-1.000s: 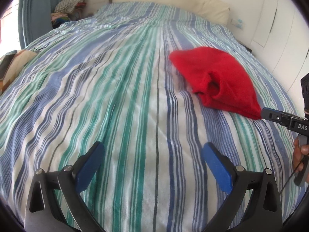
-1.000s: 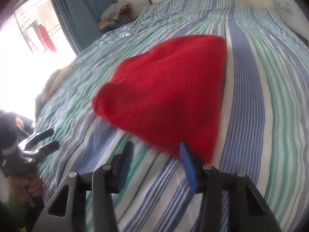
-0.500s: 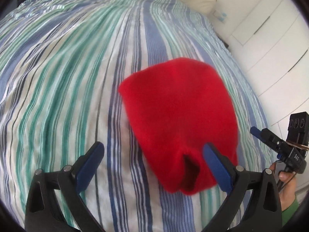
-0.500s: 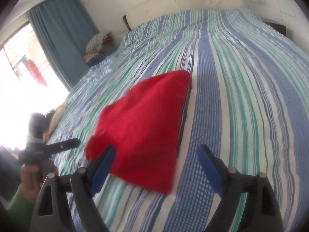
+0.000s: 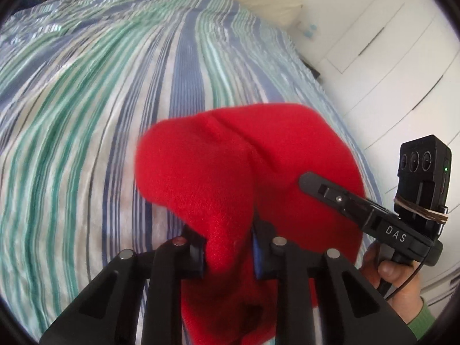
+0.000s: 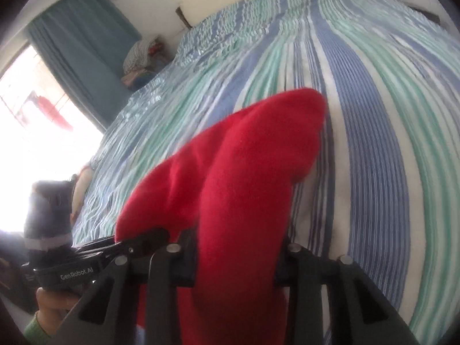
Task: Fold small clothes
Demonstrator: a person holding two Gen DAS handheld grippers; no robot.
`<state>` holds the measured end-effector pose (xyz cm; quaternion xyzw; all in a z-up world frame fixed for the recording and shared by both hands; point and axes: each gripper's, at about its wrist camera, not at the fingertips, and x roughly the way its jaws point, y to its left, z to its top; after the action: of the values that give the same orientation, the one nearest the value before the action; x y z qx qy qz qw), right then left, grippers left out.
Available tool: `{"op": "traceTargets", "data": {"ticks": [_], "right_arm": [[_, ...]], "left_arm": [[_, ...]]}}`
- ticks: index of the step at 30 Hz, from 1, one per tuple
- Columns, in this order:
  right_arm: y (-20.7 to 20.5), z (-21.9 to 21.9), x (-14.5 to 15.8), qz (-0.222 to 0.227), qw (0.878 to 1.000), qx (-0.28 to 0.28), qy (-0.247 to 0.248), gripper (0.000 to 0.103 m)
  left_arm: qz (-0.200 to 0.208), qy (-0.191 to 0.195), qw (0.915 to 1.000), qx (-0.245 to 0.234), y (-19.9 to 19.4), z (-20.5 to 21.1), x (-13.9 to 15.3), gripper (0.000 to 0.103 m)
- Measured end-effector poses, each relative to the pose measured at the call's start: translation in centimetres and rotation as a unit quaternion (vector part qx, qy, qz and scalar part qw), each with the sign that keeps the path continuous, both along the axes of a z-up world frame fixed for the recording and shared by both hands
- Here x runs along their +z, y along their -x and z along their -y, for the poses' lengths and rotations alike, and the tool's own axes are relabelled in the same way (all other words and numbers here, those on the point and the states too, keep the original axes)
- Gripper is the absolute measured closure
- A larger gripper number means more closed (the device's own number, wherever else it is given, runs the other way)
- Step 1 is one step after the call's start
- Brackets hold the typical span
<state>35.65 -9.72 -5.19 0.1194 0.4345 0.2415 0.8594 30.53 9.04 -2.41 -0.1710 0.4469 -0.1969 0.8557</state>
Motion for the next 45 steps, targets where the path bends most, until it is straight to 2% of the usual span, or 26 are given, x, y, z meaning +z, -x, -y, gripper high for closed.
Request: {"op": "traceTargets", "data": {"ticks": [5, 7, 8, 9, 10, 11, 12, 13, 14, 15, 17, 19, 20, 22, 24, 29, 34, 41, 44, 45], "right_arm": [[2.2, -0.7, 9.7, 0.114, 0.993, 0.019, -0.007, 0.070], [2.6, -0.7, 12.2, 0.131, 0.991, 0.020, -0.020, 0.069], [2.6, -0.5, 12.7, 0.128, 0.991, 0.018, -0.026, 0.068], [2.4, -0.7, 12.7, 0.120, 0.992, 0.013, -0.027, 0.066], [2.3, -0.5, 12.1, 0.107, 0.994, 0.008, -0.023, 0.061], [2.4, -0.1, 10.9, 0.086, 0.996, 0.005, -0.015, 0.058], [2.4, 0.2, 9.2, 0.058, 0.998, 0.003, -0.004, 0.047], [2.6, 0.9, 7.1, 0.026, 1.000, -0.003, 0.011, 0.031], [3.2, 1.9, 5.0, -0.002, 0.999, -0.016, 0.030, 0.025], [4.4, 3.1, 3.0, -0.020, 0.998, -0.034, 0.051, 0.024], [7.3, 5.1, 0.1, -0.033, 0.994, -0.061, 0.089, 0.024], [10.6, 6.6, -1.0, -0.027, 0.991, -0.075, 0.112, 0.023], [12.1, 7.1, -1.0, -0.021, 0.989, -0.082, 0.121, 0.021], [14.8, 7.7, -0.3, -0.002, 0.987, -0.094, 0.132, 0.007], [17.0, 7.8, 1.1, 0.020, 0.985, -0.096, 0.140, 0.001], [21.4, 6.7, 4.0, 0.058, 0.981, -0.088, 0.164, 0.001], [24.1, 4.4, 5.8, 0.085, 0.976, -0.068, 0.186, 0.001], [26.8, 2.7, 7.2, 0.098, 0.973, -0.069, 0.197, 0.001], [28.1, 2.4, 7.5, 0.091, 0.971, -0.086, 0.201, 0.001], [28.5, 2.2, 7.5, 0.084, 0.970, -0.093, 0.209, 0.001]], "left_arm": [[0.084, 0.000, 0.9963, -0.020, 1.5, -0.4, 8.7, 0.079], [0.084, -0.010, 0.9960, -0.028, 1.5, 0.0, 9.7, 0.073], [0.074, -0.017, 0.9967, -0.029, 1.6, 0.2, 9.2, 0.070], [0.061, -0.029, 0.9974, -0.026, 1.7, 0.4, 8.1, 0.060], [0.045, -0.049, 0.9976, -0.018, 1.8, 0.6, 6.4, 0.046], [0.029, -0.078, 0.9965, -0.007, 2.4, 0.7, 4.4, 0.041], [0.017, -0.113, 0.9935, 0.004, 3.4, 0.5, 2.4, 0.038], [0.008, -0.145, 0.9894, 0.011, 4.5, 0.5, 0.6, 0.038], [0.007, -0.170, 0.9853, 0.016, 6.1, 0.5, -0.8, 0.038], [0.011, -0.187, 0.9822, 0.020, 7.9, 0.5, -1.6, 0.037], [0.032, -0.204, 0.9781, 0.029, 11.5, 0.6, -2.0, 0.027], [0.070, -0.217, 0.9724, 0.048, 14.7, 1.0, -1.0, 0.005], [0.093, -0.222, 0.9690, 0.057, 16.0, 1.3, -0.2, 0.003], [0.123, -0.235, 0.9621, 0.064, 17.9, 2.2, 1.4, 0.003], [0.133, -0.247, 0.9566, 0.080, 18.5, 2.7, 2.5, 0.002], [0.128, -0.256, 0.9528, 0.101, 20.5, 3.2, 3.6, 0.001], [0.134, -0.283, 0.9428, 0.114, 22.0, 3.9, 4.2, 0.001], [0.127, -0.294, 0.9376, 0.136, 24.3, 4.2, 5.4, 0.001], [0.103, -0.312, 0.9340, 0.139, 25.6, 4.5, 5.6, 0.001], [0.094, -0.313, 0.9356, 0.134, 26.0, 4.5, 5.4, 0.001]]}}
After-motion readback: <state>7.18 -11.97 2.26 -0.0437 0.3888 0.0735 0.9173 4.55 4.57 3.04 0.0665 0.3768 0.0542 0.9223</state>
